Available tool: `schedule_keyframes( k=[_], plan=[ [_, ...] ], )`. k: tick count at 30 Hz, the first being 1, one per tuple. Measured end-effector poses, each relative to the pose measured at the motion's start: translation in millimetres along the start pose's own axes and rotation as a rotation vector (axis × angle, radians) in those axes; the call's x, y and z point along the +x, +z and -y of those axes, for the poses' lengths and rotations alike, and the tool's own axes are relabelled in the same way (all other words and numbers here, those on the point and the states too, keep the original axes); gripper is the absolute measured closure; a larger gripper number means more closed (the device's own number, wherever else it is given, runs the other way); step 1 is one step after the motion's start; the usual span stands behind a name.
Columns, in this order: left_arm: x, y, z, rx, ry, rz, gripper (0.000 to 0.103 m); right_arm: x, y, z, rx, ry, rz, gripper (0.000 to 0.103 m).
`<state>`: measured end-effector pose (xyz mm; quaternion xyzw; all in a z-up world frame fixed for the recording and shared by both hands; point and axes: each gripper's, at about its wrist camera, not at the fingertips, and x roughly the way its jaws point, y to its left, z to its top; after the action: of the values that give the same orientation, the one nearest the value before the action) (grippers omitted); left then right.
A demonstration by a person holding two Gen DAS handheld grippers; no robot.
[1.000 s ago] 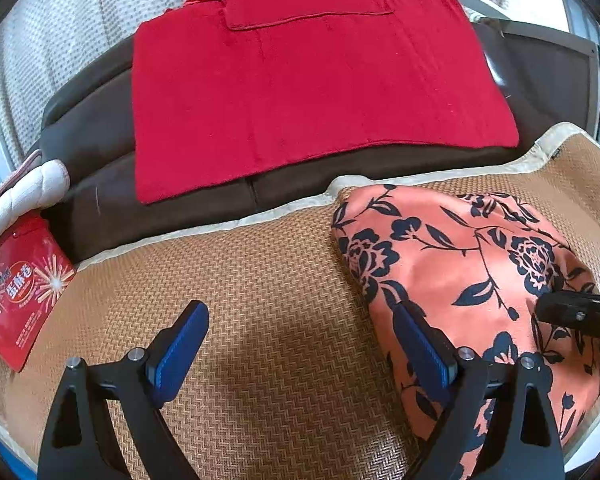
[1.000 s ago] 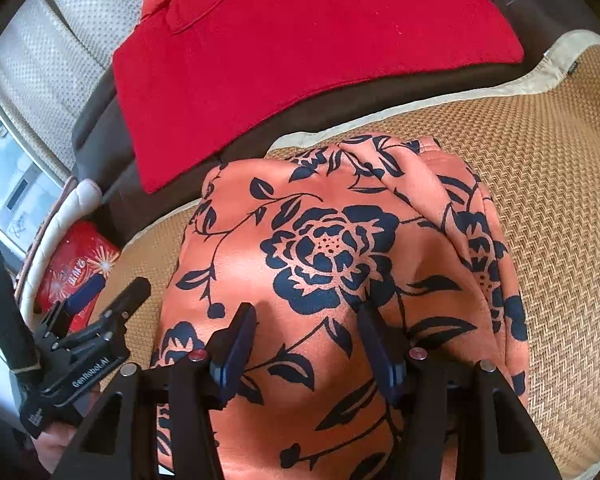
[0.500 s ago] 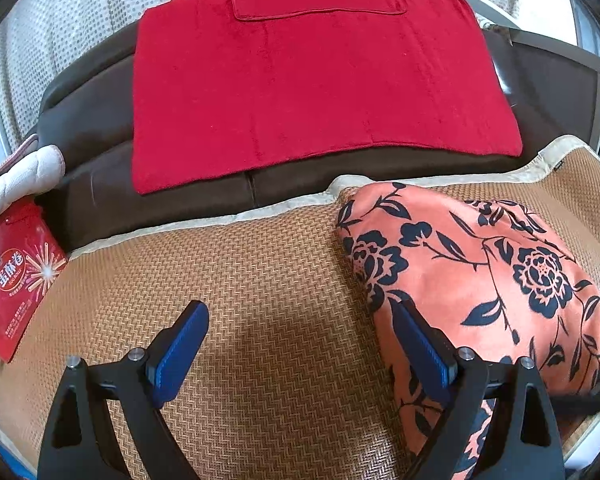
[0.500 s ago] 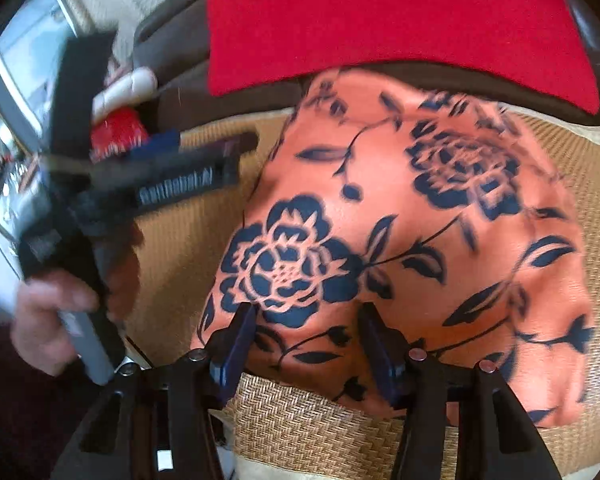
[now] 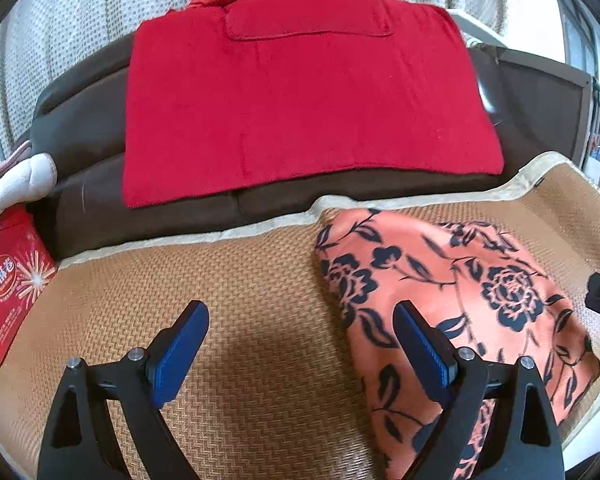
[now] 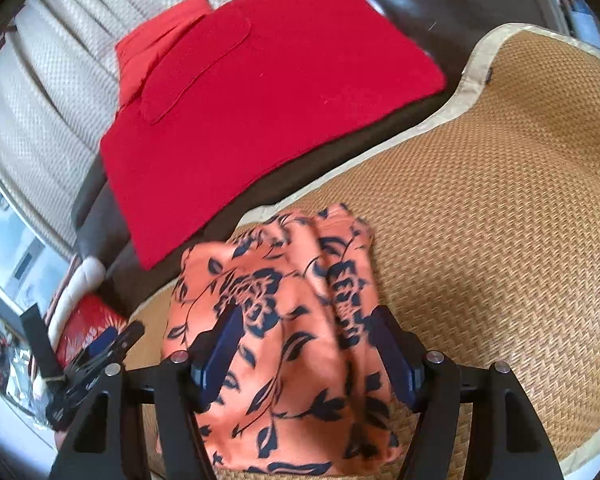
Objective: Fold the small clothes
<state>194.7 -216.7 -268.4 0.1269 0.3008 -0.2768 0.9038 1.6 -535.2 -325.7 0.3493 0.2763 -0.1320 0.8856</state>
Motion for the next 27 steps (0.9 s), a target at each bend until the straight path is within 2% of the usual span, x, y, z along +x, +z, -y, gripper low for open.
schedule_keyframes(
  k=[3, 9, 13, 27],
  plan=[
    [-2, 1, 6, 0.002, -0.017, 0.005, 0.010, 0, 4, 10, 0.013, -0.001, 0.009, 0.033],
    [0, 2, 19, 0.030, -0.035, 0.009, 0.010, 2, 0, 6, 0.023, -0.006, 0.019, 0.033],
    [0, 5, 21, 0.027, -0.047, 0.008, 0.010, 4, 3, 9, 0.059, 0.010, 0.022, 0.033],
    [1, 4, 27, 0.041, -0.059, 0.003, 0.010, 3, 3, 7, 0.067, 0.021, 0.037, 0.033]
  ],
)
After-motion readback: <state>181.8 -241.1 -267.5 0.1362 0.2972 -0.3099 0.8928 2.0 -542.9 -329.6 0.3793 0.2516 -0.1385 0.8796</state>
